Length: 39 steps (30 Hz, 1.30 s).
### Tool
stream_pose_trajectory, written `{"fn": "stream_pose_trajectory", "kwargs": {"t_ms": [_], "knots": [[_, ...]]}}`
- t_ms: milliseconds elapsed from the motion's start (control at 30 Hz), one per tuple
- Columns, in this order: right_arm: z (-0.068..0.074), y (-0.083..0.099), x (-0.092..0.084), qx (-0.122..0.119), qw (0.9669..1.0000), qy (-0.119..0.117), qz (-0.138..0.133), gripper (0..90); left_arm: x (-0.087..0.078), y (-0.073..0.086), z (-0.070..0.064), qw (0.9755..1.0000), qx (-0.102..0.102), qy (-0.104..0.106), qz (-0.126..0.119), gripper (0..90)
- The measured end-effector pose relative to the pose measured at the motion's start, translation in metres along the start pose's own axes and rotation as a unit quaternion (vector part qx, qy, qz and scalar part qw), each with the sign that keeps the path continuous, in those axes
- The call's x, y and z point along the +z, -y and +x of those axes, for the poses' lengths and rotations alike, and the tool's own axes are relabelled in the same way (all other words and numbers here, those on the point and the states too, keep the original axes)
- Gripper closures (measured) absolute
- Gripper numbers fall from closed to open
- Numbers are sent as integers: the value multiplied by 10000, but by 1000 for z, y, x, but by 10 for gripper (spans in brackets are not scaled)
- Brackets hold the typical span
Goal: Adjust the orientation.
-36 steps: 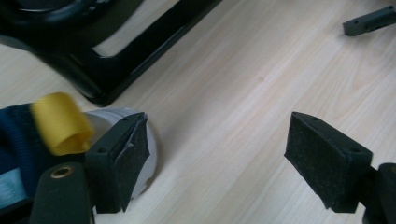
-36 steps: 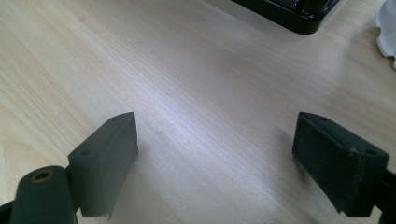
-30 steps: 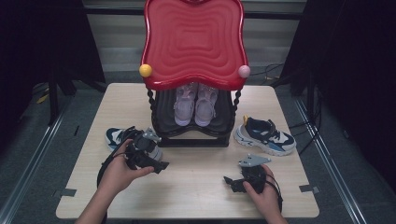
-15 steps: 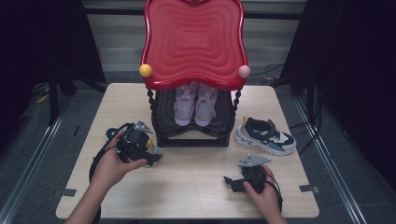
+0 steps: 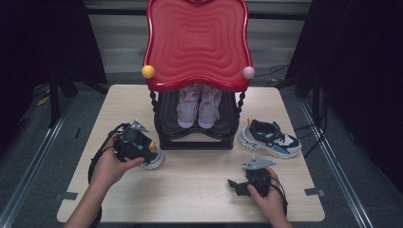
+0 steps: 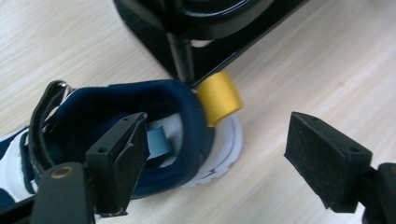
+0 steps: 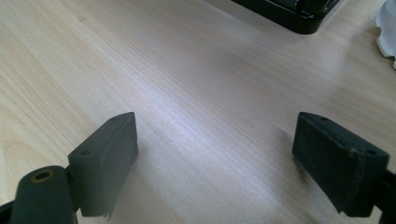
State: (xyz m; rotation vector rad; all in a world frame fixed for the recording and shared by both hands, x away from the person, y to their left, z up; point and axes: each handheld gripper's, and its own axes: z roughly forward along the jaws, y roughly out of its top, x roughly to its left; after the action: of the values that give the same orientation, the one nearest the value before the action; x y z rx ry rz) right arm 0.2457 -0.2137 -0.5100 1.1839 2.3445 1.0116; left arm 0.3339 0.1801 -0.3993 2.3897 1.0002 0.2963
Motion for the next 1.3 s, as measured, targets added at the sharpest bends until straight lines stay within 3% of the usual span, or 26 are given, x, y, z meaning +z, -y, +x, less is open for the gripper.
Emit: {"fn": "stream_pose_trajectory", "kwargs": {"t_ms": [333,400,467,533,633,733,1167,1300], "knots": [[0,0,0,1,10000,0,-1,138,8,-2,6,9999,53,-121,60,392],[0,0,0,2,10000,0,0,137,8,-3,6,9998,106,-99,111,481],[0,0,0,1,10000,1,0,138,10,-3,5,9999,45,-136,62,501],[0,0,0,2,10000,0,0,138,10,-3,5,9998,109,-95,129,572],[0,0,0,1,10000,0,0,138,11,-1,5,9996,164,-121,193,610],[0,0,0,2,10000,0,1,137,12,2,7,9997,122,-53,219,666],[0,0,0,2,10000,1,-1,138,6,7,8,9995,222,44,242,713],[0,0,0,0,10000,0,0,137,0,12,8,9996,247,92,134,716]]}}
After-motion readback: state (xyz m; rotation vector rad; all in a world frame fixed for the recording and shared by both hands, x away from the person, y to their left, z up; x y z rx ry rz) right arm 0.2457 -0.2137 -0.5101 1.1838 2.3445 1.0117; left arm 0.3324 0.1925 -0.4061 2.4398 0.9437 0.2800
